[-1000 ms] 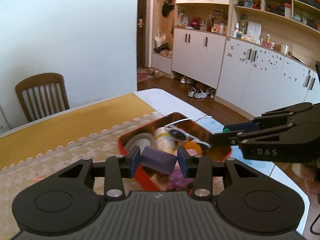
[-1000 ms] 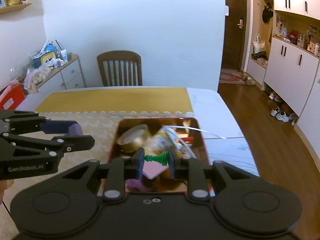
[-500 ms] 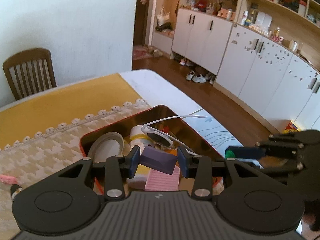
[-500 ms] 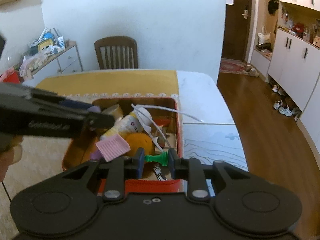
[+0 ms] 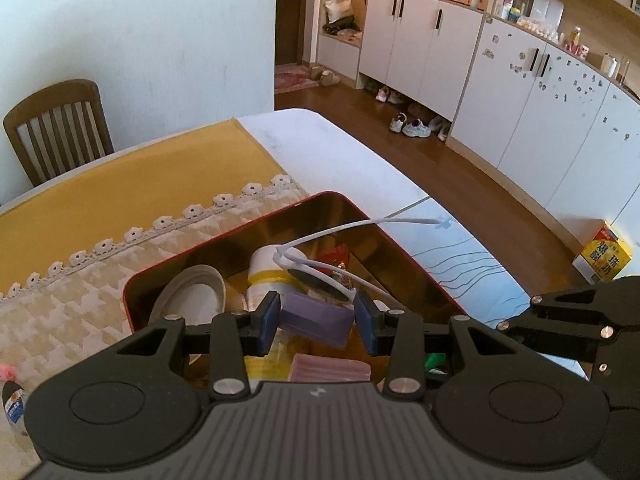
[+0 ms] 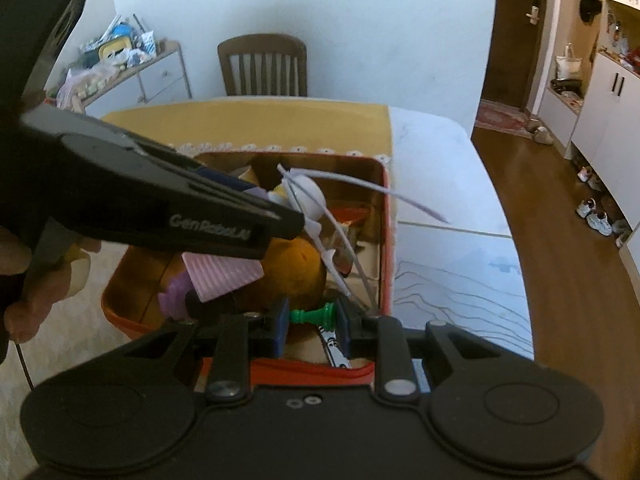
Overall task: Organize rigid objects
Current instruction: 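Lower both items into the tin and open both grippers, then withdraw both grippers from the tin toward the pink tube and clear case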
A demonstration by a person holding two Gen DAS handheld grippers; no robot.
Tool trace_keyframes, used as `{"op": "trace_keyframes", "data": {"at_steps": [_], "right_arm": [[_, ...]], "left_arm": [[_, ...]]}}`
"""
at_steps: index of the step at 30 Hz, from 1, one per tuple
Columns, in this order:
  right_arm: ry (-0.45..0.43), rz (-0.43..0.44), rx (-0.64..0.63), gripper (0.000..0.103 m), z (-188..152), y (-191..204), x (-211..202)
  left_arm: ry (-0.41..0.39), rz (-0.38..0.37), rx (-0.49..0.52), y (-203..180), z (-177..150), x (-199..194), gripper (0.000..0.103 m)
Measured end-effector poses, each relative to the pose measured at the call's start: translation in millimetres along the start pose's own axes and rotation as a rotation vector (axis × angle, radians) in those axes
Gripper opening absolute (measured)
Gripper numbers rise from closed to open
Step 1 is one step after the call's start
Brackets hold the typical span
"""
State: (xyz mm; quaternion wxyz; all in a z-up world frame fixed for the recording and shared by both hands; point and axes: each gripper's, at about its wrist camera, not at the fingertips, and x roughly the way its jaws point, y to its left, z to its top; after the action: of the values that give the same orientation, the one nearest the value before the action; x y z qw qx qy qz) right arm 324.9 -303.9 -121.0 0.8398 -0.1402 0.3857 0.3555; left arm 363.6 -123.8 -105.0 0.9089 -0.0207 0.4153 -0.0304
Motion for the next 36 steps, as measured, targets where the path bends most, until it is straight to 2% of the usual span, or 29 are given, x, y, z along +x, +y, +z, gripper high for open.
{"op": "trace_keyframes", "data": {"at_steps": [12,23,29,36], "right_arm": [[0.034,0.028,0.015,0.024,-2,-7,7],[0.028,0.031,0.032,0.029,0,-12,1],[0.007,0.032,0.044,0.035,2,-13,-9],[-0.017,0.033,0.062,0.041,7,-14,-22]], "left_arm": [[0.014,0.01,-0.017,-2,2,7,0.04],[0.016,0.022,-0.036,-3,0,1,0.041],[-0.012,0.01,-0.04,-3,-4,-14,0.047],[-0.063,0.015,-0.029,-4,-8,-40,0.047]]}}
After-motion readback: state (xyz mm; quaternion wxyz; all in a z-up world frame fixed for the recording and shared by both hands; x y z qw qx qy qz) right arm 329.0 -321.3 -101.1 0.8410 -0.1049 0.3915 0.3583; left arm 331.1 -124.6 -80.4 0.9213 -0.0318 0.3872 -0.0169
